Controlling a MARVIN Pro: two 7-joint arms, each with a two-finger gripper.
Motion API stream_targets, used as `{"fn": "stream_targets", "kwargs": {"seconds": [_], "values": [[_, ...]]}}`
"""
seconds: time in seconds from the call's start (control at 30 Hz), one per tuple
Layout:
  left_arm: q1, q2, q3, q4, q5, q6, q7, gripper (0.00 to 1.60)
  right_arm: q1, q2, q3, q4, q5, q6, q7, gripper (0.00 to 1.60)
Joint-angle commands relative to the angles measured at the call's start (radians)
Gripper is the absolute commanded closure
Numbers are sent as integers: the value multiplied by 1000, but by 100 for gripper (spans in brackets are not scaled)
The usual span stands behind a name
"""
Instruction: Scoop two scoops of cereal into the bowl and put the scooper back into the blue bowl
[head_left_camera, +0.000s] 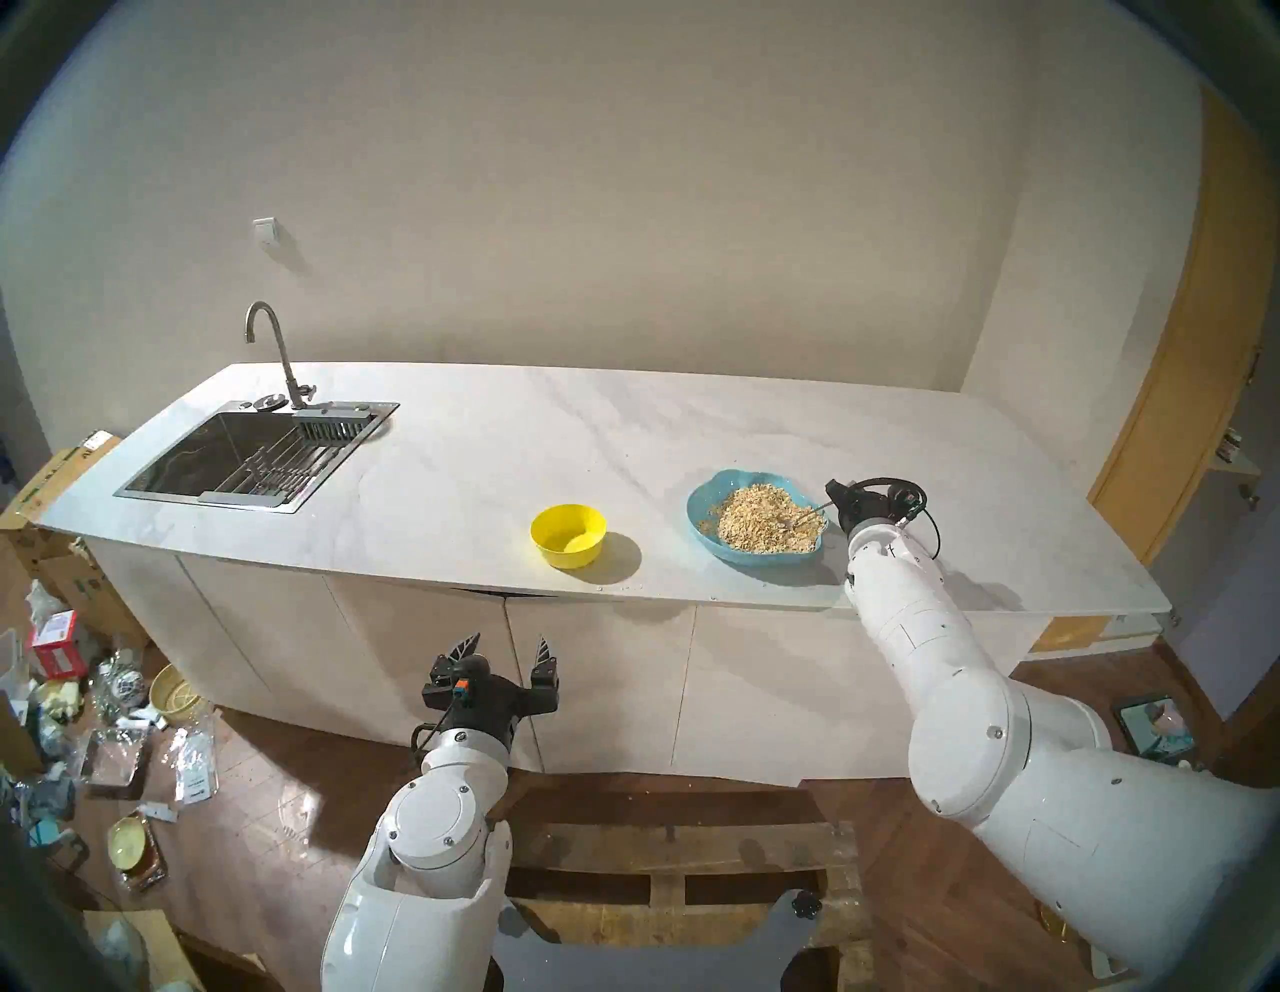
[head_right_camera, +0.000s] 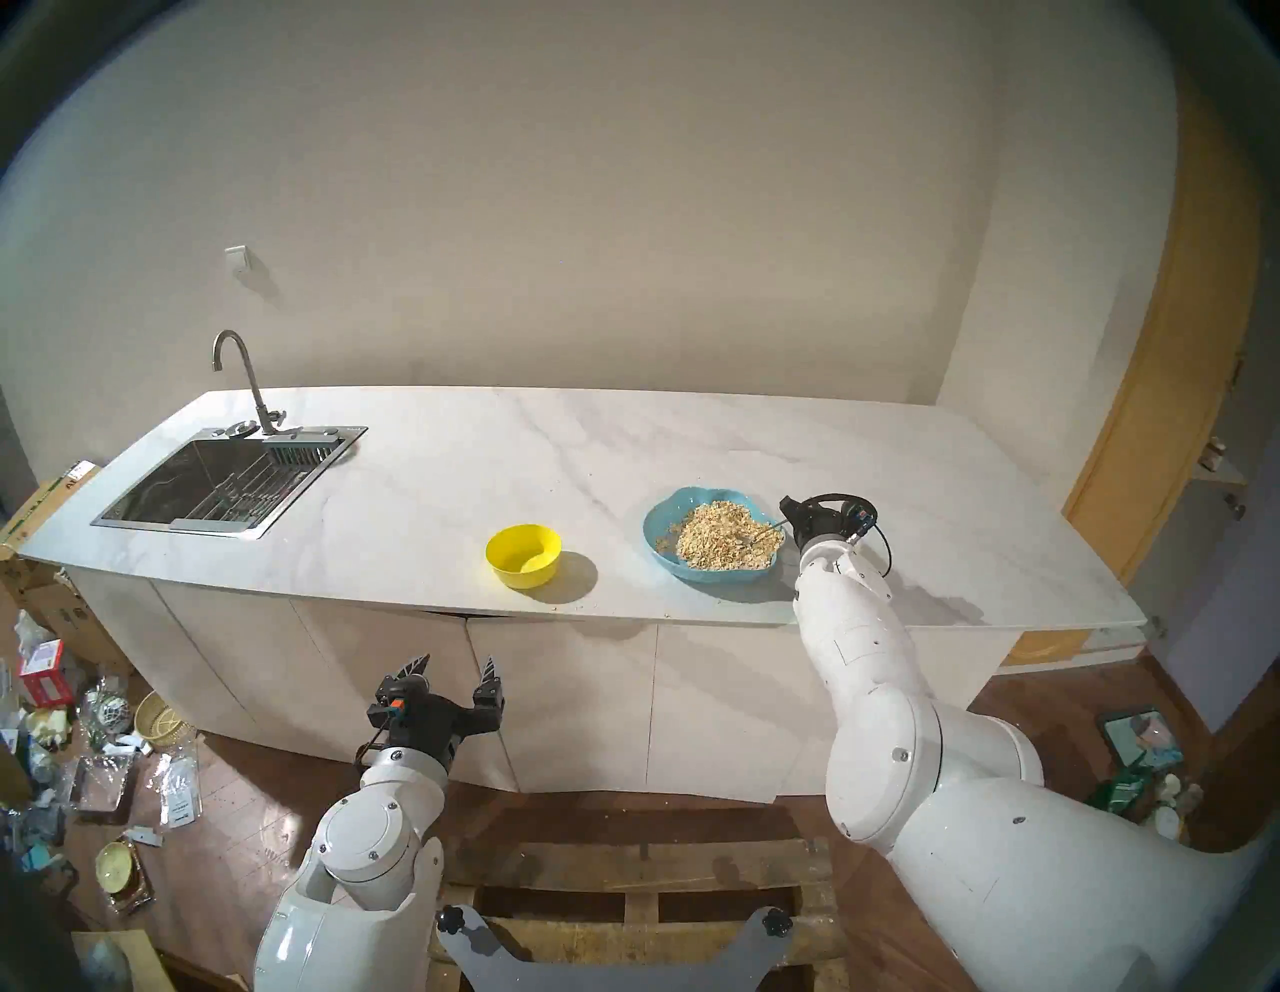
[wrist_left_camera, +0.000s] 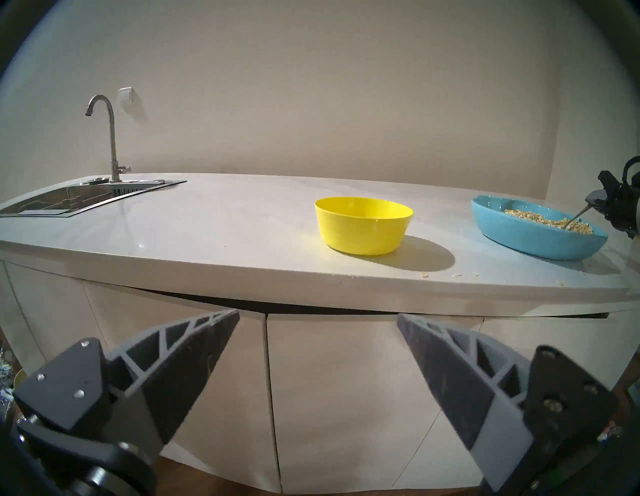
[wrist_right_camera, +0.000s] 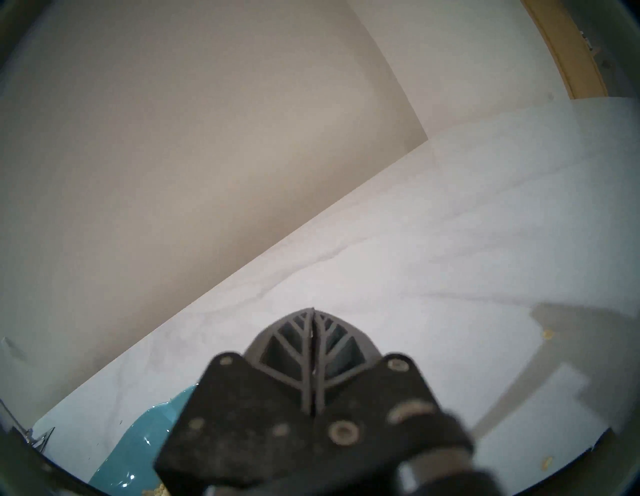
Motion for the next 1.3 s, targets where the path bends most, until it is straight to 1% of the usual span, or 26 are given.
{"fn": "stream_targets", "kwargs": {"seconds": [0.0,0.23,0.37,0.43,0.47,0.5,0.53,0.73,0.9,1.07,1.27], "values": [[-6,0,2,-25,-2,-6,-4,0,16,-6,-16,-74,-13,1,2,160],[-6,0,2,-25,-2,-6,-4,0,6,-12,-36,-129,-30,15,-1,160],[-6,0,2,-26,-2,-6,-4,0,-21,-23,-40,-189,-34,39,-12,160],[-5,0,2,-26,-2,-6,-4,0,-50,-37,-42,-236,-36,60,-23,160],[-5,0,2,-26,-2,-6,-4,0,-74,-56,-42,-283,-33,85,-39,160],[-5,0,2,-26,-2,-6,-4,0,-87,-71,-46,-309,-34,95,-46,160],[-5,0,2,-26,-2,-6,-4,0,-87,-71,-46,-309,-34,95,-46,160],[-5,1,3,-26,-2,-6,-4,0,-127,-129,-72,-389,-58,146,-76,160],[-5,1,3,-27,-2,-5,-4,0,-146,-151,-89,-410,-70,160,-91,160],[-5,1,3,-27,-2,-6,-4,0,-153,-154,-97,-417,-76,165,-95,160],[-6,0,3,-26,-2,-6,-4,0,-129,-143,-105,-408,-84,167,-98,160]]}}
